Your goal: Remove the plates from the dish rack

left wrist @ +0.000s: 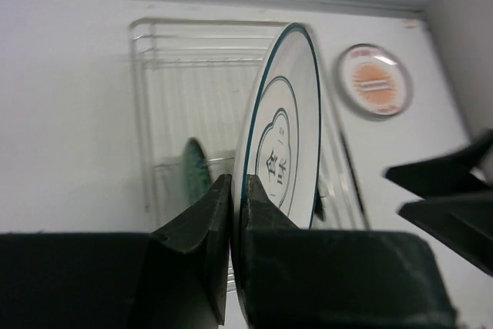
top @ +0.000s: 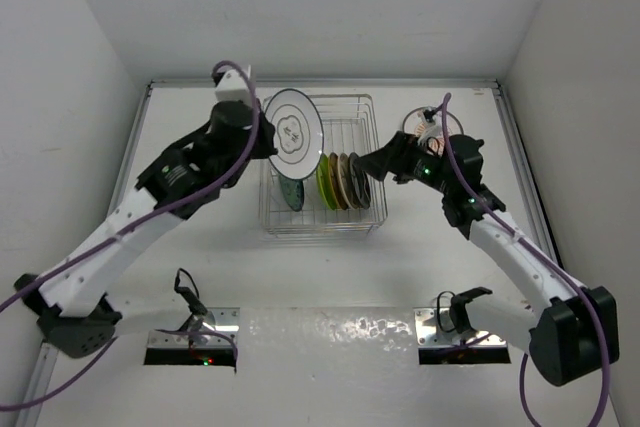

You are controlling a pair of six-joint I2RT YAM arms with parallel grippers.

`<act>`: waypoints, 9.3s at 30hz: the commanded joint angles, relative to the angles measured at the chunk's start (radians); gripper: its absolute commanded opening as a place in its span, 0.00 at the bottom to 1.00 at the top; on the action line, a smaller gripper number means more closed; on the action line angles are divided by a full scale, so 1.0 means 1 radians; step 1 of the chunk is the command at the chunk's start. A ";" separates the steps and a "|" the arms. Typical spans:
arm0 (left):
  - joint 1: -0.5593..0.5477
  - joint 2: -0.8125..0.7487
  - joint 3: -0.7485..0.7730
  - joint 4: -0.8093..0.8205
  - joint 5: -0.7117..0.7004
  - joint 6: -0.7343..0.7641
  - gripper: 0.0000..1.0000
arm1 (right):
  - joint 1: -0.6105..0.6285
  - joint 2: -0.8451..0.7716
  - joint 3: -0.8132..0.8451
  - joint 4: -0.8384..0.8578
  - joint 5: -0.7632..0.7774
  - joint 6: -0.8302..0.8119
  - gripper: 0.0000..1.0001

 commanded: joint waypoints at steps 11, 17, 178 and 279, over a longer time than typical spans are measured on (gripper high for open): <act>-0.003 -0.164 -0.274 0.532 0.428 -0.075 0.00 | 0.001 0.074 -0.120 0.677 -0.203 0.348 0.84; -0.003 -0.150 -0.300 0.578 0.454 -0.104 0.19 | 0.000 0.105 -0.143 0.737 -0.201 0.397 0.04; 0.164 -0.258 -0.615 0.055 -0.138 0.008 1.00 | 0.020 0.224 0.299 -0.516 0.362 -0.230 0.72; 0.177 -0.259 -0.625 0.086 -0.081 0.037 1.00 | 0.020 0.200 0.292 -0.601 0.600 -0.323 0.86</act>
